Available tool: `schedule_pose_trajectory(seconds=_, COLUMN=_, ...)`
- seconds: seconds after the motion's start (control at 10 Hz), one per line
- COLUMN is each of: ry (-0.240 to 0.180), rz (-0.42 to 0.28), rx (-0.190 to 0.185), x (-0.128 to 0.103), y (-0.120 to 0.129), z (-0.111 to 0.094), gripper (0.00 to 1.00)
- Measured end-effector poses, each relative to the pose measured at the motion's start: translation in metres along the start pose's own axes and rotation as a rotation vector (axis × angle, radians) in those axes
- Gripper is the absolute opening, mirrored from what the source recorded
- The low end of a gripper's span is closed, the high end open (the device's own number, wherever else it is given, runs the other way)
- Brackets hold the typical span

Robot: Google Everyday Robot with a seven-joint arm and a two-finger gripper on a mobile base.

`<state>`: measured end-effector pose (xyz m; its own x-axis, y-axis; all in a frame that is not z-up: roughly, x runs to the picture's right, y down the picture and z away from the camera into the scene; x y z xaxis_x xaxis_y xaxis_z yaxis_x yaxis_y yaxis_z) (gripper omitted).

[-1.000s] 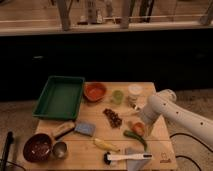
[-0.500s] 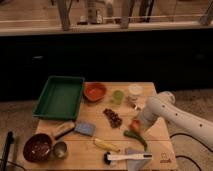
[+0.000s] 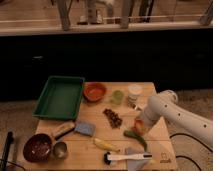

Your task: Place apple in paper cup

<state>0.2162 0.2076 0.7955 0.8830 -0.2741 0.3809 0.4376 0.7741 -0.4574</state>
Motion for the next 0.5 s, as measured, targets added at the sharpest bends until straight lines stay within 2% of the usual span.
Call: schedule_pose_trajectory(seconds=0.5, ry=0.007, rz=0.022, rx=0.038, x=0.018, y=0.004, z=-0.034, gripper=0.0)
